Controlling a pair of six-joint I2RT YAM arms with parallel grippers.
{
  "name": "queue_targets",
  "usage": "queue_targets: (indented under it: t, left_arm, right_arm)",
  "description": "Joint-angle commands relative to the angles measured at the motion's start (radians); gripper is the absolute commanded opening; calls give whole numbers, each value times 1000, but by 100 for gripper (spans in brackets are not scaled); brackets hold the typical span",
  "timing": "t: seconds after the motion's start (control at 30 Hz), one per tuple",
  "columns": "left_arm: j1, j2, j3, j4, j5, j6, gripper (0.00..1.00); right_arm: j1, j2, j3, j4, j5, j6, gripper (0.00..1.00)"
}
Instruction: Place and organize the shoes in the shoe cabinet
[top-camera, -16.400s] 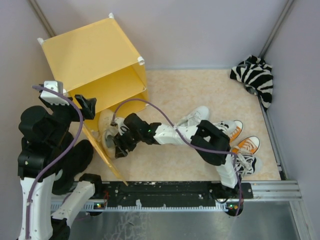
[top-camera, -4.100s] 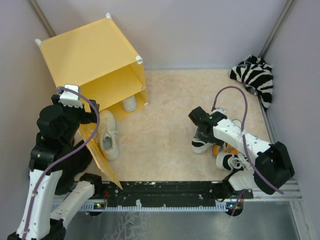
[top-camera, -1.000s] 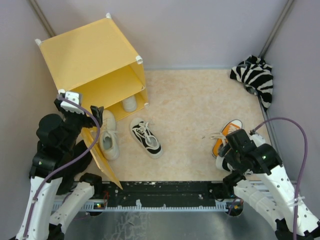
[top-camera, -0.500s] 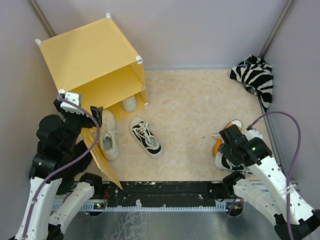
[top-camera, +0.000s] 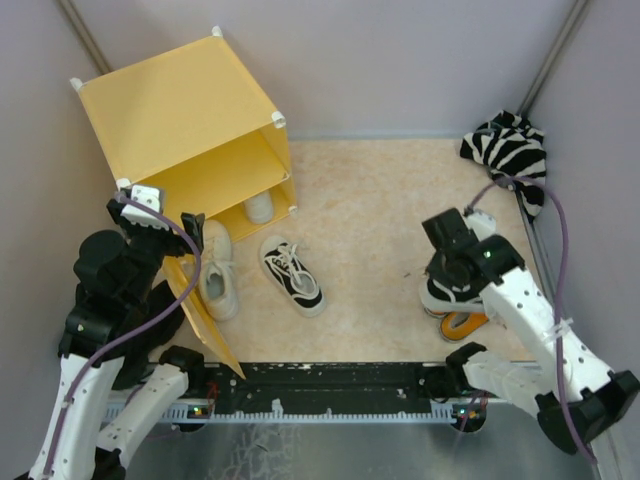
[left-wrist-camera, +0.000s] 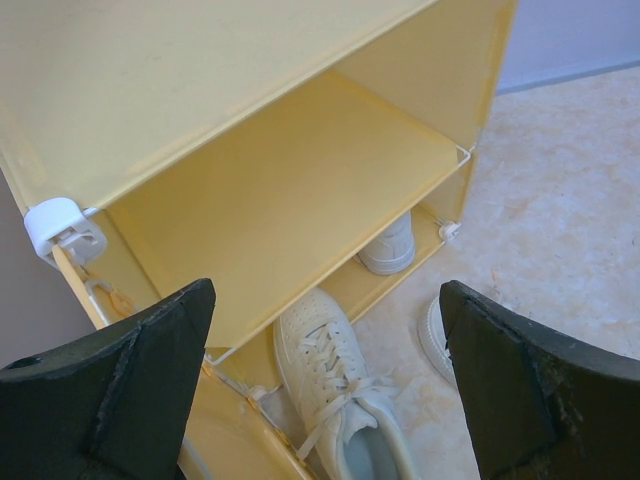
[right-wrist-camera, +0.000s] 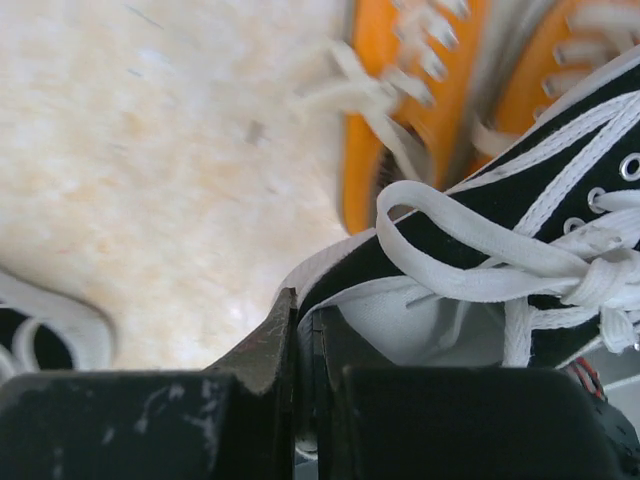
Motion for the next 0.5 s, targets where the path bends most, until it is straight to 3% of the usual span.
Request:
queue_targets:
  t: [0.0, 0.13, 0.3, 0.37, 0.47]
  left_arm:
    - [-6, 2, -4, -7, -18, 5, 99]
    - [-6, 4, -3, -12, -24, 5, 99]
    - [-6, 1, -5, -12, -32, 9, 99]
    - [-6, 4, -3, -13, -33, 10, 99]
    - [-6, 7, 1, -14, -33, 11, 99]
  right_arm:
    - [41, 198, 337, 123, 9, -269, 0]
    - [150, 401, 504, 205, -26, -429, 0]
    - [166, 621, 509, 464, -335, -652, 0]
    - [182, 712, 533, 521, -377, -759, 0]
    - [218, 845, 594, 541, -318, -918, 0]
